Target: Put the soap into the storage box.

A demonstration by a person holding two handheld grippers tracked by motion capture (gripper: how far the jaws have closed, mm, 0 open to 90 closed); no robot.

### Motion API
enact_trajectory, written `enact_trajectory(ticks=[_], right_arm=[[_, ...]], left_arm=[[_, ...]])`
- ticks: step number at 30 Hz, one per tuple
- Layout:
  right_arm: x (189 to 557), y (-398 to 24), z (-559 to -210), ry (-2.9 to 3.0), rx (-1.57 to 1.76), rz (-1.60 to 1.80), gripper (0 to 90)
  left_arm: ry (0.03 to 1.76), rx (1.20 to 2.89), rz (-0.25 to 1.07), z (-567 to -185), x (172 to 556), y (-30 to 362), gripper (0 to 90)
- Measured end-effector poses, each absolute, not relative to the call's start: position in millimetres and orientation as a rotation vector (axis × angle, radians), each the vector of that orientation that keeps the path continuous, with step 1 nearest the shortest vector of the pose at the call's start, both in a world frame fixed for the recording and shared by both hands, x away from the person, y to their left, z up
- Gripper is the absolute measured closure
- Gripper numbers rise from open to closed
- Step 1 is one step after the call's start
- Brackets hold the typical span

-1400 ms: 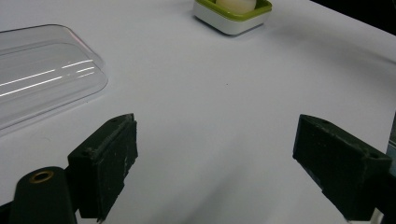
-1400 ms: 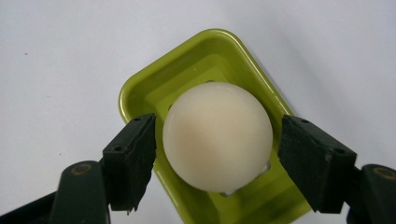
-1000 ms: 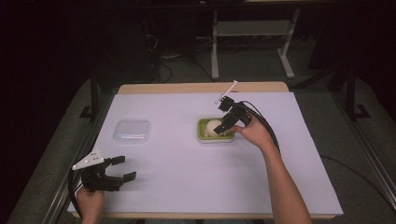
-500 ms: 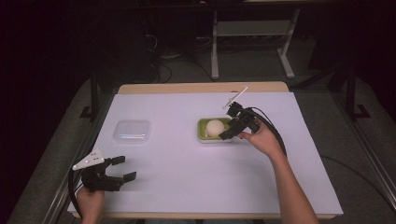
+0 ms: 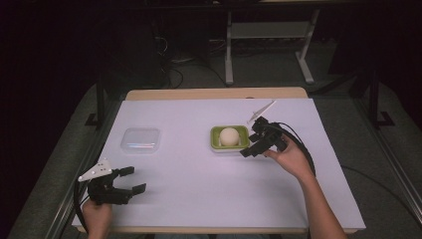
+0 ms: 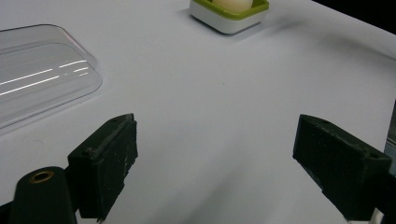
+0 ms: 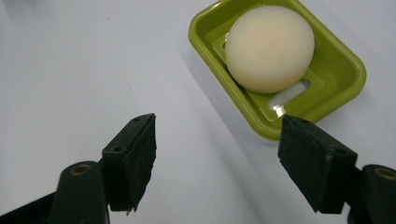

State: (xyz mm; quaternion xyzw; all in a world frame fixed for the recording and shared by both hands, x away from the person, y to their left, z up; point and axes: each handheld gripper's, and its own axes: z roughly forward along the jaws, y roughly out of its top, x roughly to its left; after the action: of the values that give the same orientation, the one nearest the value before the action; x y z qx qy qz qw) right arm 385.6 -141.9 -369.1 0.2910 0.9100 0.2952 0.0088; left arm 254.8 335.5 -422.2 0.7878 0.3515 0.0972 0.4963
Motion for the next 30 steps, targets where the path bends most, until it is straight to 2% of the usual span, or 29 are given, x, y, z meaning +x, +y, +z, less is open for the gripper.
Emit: enact_trajectory(ticks=[30], right_arm=[[328.6,-192.5,-390.4,2.771,0.984,0.960,27.2]], left_arm=[[0.798,1.935,0.212,-421.4,253.2,332.3,13.2]])
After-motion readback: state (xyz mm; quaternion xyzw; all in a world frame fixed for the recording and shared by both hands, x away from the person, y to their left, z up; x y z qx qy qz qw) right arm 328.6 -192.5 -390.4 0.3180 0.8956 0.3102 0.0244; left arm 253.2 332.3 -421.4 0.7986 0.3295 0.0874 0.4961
